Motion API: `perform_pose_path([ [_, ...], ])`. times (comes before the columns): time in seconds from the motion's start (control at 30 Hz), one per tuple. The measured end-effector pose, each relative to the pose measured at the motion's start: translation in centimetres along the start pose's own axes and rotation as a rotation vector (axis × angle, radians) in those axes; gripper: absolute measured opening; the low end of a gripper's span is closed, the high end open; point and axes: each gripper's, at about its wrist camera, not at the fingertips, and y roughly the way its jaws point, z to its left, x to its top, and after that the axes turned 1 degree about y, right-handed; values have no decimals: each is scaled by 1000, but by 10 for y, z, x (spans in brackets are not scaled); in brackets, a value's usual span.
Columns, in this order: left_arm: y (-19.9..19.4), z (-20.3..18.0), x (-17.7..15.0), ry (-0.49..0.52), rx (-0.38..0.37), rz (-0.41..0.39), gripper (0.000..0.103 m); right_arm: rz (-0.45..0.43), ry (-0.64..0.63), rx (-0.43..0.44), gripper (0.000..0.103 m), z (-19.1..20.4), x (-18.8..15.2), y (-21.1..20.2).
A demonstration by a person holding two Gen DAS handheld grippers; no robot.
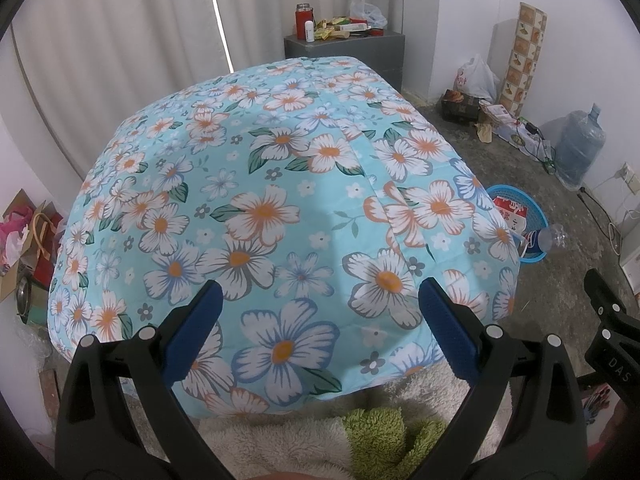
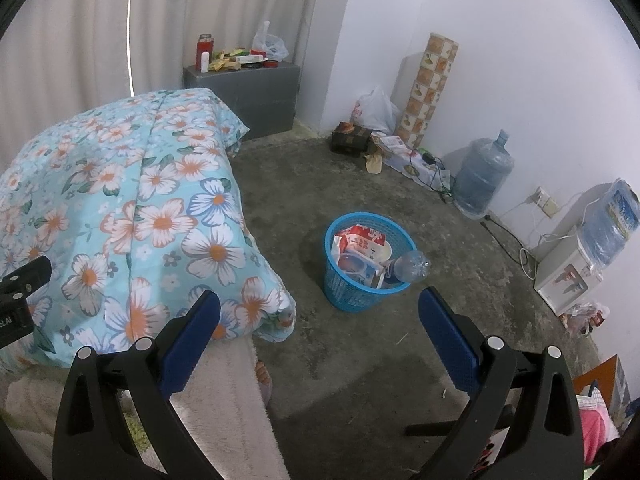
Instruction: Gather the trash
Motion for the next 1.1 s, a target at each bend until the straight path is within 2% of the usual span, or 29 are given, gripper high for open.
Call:
perform_pose_path([
  [1.1,-2,2,1,1,-1,1,94,-4,5,-2,96,3,1,-1],
])
